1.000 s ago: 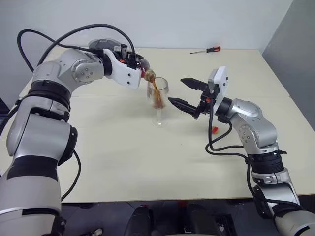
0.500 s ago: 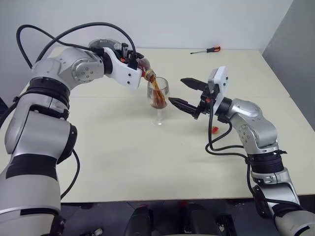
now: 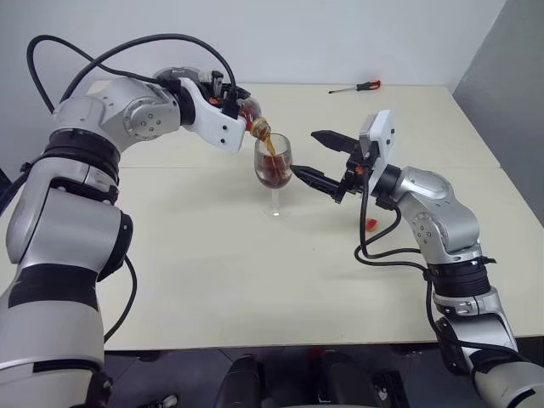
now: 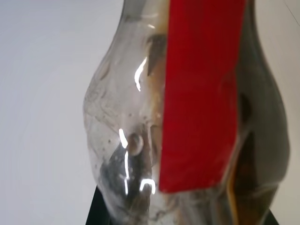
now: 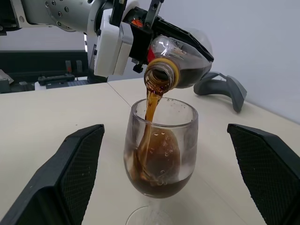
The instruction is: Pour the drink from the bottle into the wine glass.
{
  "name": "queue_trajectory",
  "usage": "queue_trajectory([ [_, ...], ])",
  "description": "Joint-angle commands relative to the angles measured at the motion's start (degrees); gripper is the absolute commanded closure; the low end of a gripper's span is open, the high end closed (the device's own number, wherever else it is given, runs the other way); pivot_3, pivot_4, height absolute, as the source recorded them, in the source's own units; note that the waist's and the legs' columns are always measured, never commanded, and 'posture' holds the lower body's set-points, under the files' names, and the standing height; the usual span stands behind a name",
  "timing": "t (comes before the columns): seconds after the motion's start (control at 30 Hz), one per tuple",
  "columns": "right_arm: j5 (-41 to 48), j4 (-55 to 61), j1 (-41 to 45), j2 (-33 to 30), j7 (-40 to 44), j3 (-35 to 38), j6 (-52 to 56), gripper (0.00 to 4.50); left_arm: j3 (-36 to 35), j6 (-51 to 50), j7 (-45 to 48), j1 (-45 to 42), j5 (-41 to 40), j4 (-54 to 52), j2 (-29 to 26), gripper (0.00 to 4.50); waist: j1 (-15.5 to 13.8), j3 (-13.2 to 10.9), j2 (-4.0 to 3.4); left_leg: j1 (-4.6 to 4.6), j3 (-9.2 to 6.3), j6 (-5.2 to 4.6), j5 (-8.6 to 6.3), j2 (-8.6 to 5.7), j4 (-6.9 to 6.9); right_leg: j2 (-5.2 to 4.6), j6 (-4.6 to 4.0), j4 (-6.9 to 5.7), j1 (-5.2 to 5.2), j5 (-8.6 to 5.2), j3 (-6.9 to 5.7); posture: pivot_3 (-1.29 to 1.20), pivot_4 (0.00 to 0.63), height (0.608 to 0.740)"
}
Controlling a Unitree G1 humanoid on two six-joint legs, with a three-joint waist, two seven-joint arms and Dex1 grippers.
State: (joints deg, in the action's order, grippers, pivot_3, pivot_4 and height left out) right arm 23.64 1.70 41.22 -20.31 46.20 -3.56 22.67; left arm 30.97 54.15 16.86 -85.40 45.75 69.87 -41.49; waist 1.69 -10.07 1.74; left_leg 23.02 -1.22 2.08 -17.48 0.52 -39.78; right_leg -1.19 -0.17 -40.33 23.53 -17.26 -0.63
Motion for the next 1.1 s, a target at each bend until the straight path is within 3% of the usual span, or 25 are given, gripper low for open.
queue_trajectory([
  [0.03, 0.0, 0.7, 1.1, -0.4, 0.5, 1.0, -1.5, 0.00, -0.5, -0.1, -1.2, -2.5, -0.3, -0.2, -1.2, 3.48, 0.0, 0.0, 0.00, 0.00, 0.00, 0.00, 0.00, 0.00, 0.00, 0.00, 0.00, 0.00, 0.00, 0.00, 0.00, 0.00, 0.150, 0.740],
  [0.47, 0.2, 1.1, 1.0, -0.5, 0.7, 0.8, -1.5, 0.00, -1.1, -0.1, -0.3, -2.3, -1.3, -0.2, -0.9, 3.48, 0.0, 0.0, 0.00, 0.00, 0.01, 0.00, 0.00, 0.00, -0.02, 0.00, 0.00, -0.02, 0.00, 0.00, 0.00, 0.00, 0.150, 0.740],
  [1.1, -0.1, 1.0, 0.2, -0.3, 0.6, 0.6, -1.6, 0.00, -9.8, -5.2, 16.3, 4.4, -17.7, -2.8, 2.6, 3.48, 0.1, 0.0, 0.00, 0.00, 0.02, 0.00, 0.00, 0.01, -0.07, -0.01, 0.00, -0.07, 0.01, 0.00, 0.00, 0.00, 0.150, 0.740],
])
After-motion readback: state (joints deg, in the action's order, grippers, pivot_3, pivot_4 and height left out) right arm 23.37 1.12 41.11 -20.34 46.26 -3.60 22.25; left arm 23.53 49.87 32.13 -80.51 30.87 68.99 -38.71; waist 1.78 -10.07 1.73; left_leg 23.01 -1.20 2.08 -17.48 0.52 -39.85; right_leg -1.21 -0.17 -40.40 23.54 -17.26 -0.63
